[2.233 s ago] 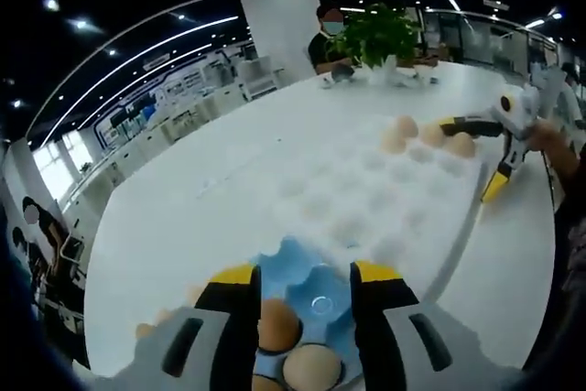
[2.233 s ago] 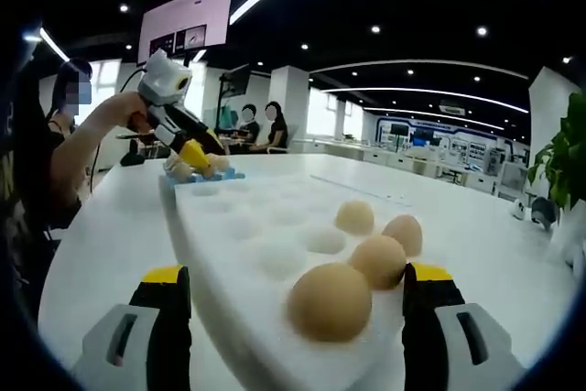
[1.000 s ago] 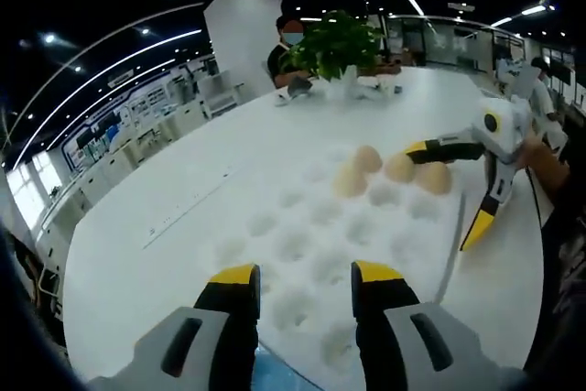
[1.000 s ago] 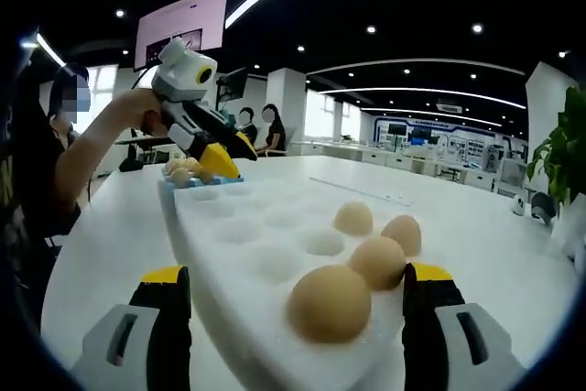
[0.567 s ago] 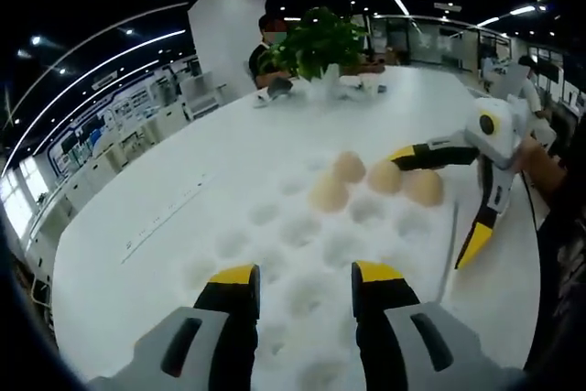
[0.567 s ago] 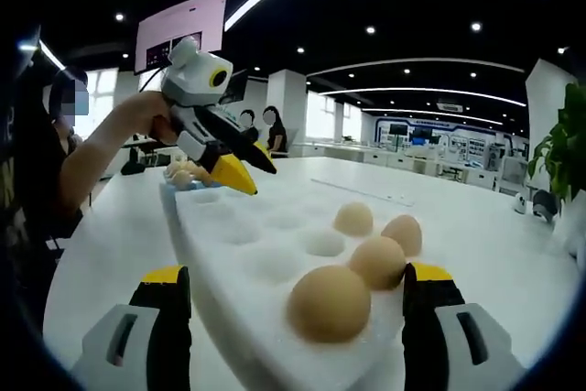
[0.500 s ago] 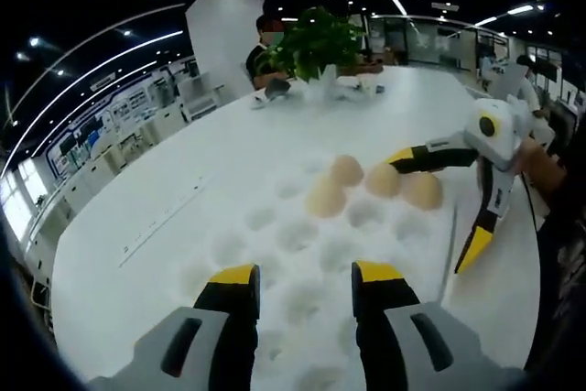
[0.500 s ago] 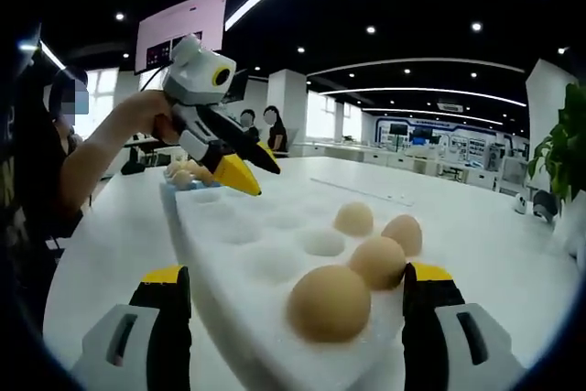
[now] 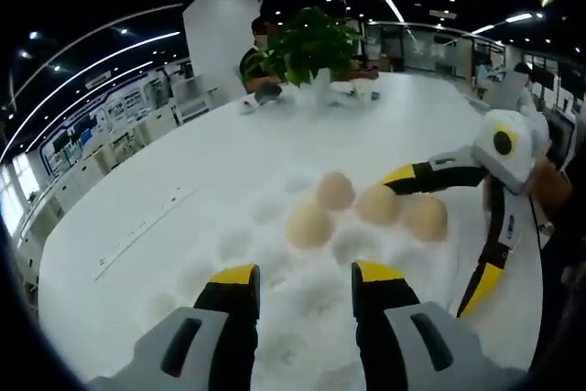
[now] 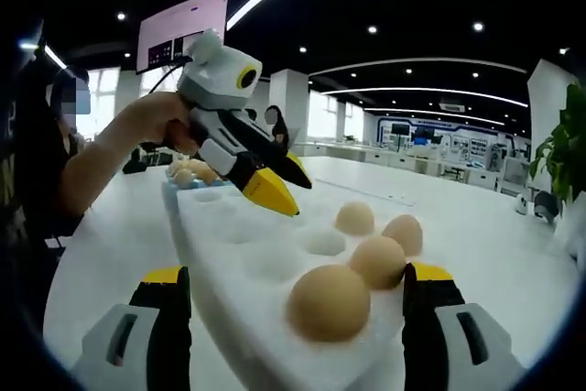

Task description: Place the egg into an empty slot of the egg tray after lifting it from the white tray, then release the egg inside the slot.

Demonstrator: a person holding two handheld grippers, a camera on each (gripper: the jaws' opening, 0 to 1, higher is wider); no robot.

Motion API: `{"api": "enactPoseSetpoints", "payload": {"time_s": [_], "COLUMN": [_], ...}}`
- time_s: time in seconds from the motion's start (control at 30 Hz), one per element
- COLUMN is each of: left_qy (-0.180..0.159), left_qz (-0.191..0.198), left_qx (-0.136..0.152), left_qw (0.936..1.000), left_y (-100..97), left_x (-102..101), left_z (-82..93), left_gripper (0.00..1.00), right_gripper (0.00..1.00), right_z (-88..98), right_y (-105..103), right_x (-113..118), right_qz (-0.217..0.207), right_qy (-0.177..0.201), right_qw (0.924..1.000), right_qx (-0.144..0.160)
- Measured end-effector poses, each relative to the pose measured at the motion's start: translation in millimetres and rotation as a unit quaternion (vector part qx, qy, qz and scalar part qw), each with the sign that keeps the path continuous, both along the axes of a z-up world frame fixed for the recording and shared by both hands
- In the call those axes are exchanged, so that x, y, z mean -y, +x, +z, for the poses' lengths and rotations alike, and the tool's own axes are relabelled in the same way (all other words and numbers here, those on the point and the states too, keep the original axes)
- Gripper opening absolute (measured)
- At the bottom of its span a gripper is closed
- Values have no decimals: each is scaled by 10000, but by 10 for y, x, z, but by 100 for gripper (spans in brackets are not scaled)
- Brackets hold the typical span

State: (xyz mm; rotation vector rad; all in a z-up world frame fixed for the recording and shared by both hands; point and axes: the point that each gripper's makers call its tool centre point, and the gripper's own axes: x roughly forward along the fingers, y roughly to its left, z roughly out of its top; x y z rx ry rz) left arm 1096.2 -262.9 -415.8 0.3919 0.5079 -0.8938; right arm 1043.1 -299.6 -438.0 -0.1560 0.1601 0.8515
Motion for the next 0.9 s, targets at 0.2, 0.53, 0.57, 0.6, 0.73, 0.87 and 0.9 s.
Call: {"api": "enactPoseSetpoints", "payload": {"time_s": [0.2,0.53,0.57,0.6,0.73,0.87,0.9], "left_qy": [-51,13,-9,-28,-74,-113,-137], "left_qz": [-69,-61,-53,-42,39,95,121], "left_qx": [-53,-82,-92,-105,-174,-143,-154], "left_qw": [9999,9999,9999,9999,9998,9998,9997], "left_y": [44,164,174,184,242,303,318], "left_x": [127,217,226,237,281,308,314], "left_z": [-17,-74,-73,-74,-95,-121,-133], "left_gripper": [40,40,40,40,38,34,31], "right_gripper": [100,100,100,100,100,100,100], "right_z": [0,6,7,8,10,13,14], "right_y": [-6,-13,-14,-15,-17,-24,-26], "right_x": [0,16,16,18,25,22,24], "right_qz": [15,65,72,78,106,137,148], "right_qy": [-16,-7,-6,-3,18,33,47], "right_qw": [10000,10000,10000,10000,9999,9999,9999], "right_qx": [9,-10,-12,-15,-26,-37,-37]}}
